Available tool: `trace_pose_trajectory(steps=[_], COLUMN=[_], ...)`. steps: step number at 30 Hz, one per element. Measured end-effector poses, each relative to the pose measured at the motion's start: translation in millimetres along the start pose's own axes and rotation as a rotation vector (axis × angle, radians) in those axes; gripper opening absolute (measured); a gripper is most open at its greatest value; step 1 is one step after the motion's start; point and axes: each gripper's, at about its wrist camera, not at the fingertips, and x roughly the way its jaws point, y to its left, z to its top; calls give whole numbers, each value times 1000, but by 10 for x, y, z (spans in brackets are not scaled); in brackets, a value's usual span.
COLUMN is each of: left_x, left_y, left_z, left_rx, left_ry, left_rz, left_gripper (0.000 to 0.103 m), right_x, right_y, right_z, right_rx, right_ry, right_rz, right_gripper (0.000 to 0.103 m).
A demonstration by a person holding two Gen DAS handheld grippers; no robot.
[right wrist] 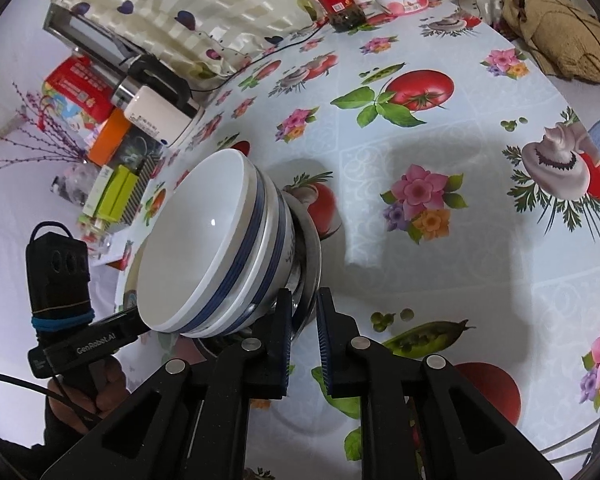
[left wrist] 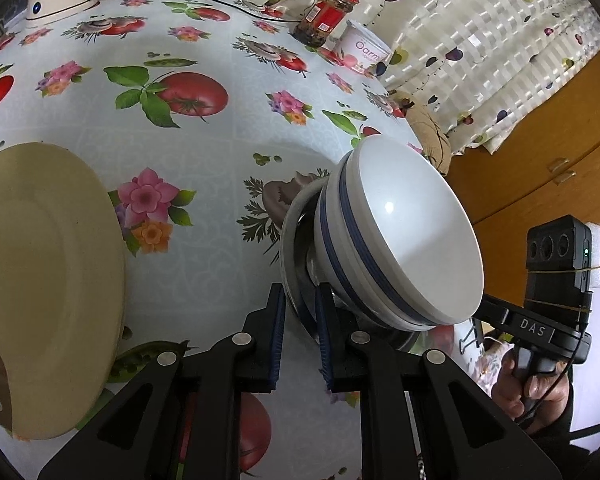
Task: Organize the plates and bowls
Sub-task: 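Lift the bowl stack and carry it over the beige plate stack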
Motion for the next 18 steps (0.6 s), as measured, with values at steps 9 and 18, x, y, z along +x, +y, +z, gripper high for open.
trace_pose_trajectory(steps=[9, 18], left_x=[-14, -64], left_y=[-41, -108], left_z=[-19, -47], left_rx=[38, 61], left_ry=[-23, -36], left_rz=[35, 67], left_gripper=[15, 15], right_x=[16, -16], right_y=[-12, 14], right_z=[28, -25], right_rx=[14, 15], right_ry=[5, -20], right_rz=[14, 11], right_gripper=[12, 11])
